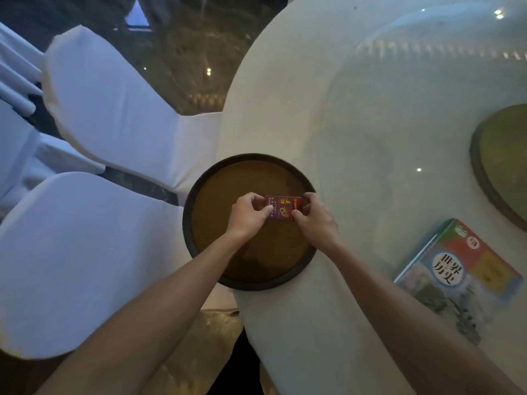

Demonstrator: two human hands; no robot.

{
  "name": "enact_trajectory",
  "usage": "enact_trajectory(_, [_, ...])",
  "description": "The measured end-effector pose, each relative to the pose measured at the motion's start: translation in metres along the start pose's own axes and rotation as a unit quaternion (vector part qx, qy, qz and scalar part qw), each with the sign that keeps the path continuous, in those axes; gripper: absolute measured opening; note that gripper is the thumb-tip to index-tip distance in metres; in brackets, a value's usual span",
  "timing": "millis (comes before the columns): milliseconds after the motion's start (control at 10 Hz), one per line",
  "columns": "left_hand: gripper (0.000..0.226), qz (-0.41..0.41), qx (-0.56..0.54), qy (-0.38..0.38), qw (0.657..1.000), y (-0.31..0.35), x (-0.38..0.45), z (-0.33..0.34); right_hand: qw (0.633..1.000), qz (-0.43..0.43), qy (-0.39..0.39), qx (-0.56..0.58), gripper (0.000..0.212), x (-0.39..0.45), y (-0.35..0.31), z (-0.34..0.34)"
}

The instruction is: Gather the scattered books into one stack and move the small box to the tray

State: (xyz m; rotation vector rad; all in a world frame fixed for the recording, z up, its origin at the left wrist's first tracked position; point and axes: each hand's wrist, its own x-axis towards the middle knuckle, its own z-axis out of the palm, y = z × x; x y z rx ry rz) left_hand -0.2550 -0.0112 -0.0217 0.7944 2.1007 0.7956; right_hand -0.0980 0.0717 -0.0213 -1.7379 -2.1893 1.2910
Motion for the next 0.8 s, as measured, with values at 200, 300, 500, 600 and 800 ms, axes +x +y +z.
enact_trajectory(200, [0.031,-0.031,0.013,-0.015,0.999,-0.03,0.001,0.003,0.999,0.013,-0.03,-0.019,0.049,-0.005,0.001,0.02])
enact_trajectory(300, [0.029,-0.054,0.022,-0.043,0.997,-0.04,0.002,0.007,0.997,0.021,-0.057,-0.041,0.055,-0.005,0.002,0.022])
enact_trajectory(500, [0.03,-0.056,0.049,-0.057,0.996,-0.041,0.005,0.012,0.994,0.034,-0.096,-0.049,0.06,-0.003,0.007,0.022])
enact_trajectory(600, [0.036,-0.048,0.091,-0.053,0.993,-0.033,0.002,0.01,0.993,0.044,-0.104,-0.041,0.063,-0.006,0.007,0.018])
enact_trajectory(800, [0.054,0.062,0.21,-0.031,0.975,-0.005,0.003,0.008,0.996,0.026,-0.035,-0.083,0.051,-0.016,0.017,-0.002])
